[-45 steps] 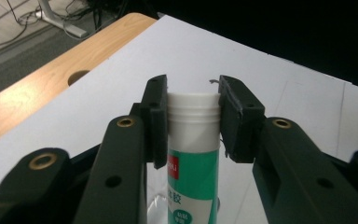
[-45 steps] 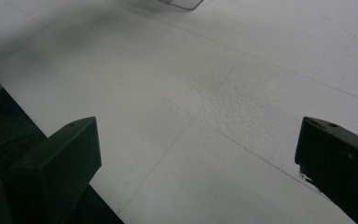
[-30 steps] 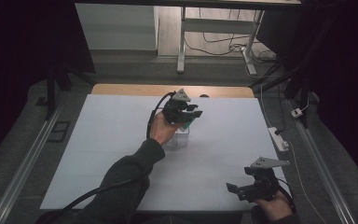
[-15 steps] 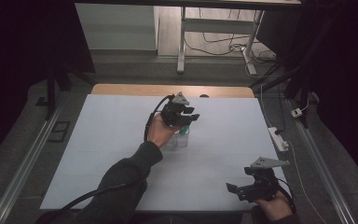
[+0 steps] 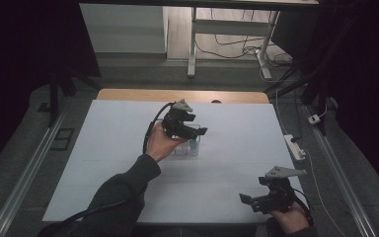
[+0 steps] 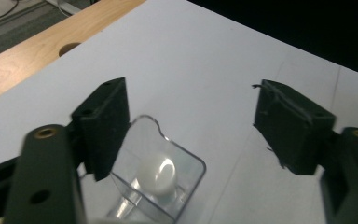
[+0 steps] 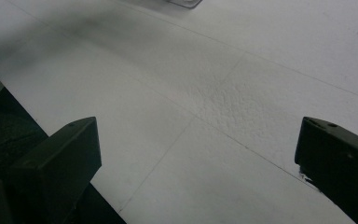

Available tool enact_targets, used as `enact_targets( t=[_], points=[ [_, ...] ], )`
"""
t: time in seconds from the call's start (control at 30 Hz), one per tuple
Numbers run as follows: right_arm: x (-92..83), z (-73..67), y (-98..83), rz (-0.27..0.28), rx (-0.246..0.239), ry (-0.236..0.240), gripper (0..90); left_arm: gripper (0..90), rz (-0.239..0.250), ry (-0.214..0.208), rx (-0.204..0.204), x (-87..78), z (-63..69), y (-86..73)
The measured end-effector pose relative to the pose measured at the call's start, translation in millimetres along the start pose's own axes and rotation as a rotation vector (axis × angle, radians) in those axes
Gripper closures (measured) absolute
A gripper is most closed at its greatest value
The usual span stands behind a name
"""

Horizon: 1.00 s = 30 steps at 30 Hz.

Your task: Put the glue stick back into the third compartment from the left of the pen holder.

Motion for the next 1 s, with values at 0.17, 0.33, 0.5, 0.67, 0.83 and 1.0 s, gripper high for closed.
enact_targets(
  t=[0.17,0.33,0.5,0.67,0.83,1.0],
  points=[
    [0.3,0.0,0.0,-0.002,0.000,-0.001,0.0,16.5,-0.028,0.008,-0.009,-12.6,-1.5,-9.3],
    [0.5,0.0,0.0,-0.003,0.001,0.000,0.0,8.2,-0.058,-0.008,-0.034,-24.3,-1.9,-21.7],
    [0.6,0.3,-0.1,-0.007,0.001,-0.006,0.0,1.2,-0.069,-0.014,-0.038,-39.0,-3.2,-38.1],
    [1.1,0.2,0.0,-0.008,0.003,-0.003,0.0,0.1,-0.079,-0.046,-0.076,-55.2,-5.4,-57.9],
    [1.4,0.6,0.1,-0.009,0.007,-0.003,0.0,0.0,-0.091,-0.055,-0.105,-73.7,-7.3,-78.8],
    [1.9,0.2,0.5,-0.012,0.004,-0.001,0.0,0.0,-0.096,-0.052,-0.111,-94.2,-8.0,-95.9]
  ],
)
Point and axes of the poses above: each handheld gripper's, and its own axes: x roughly forward along the jaws, y roughly out of its top, z roughly to its right, the point moved 7 cm from there along x, roughly forward along the jaws, and after that the axes turned 14 degrees about y, right-handed, at the moved point
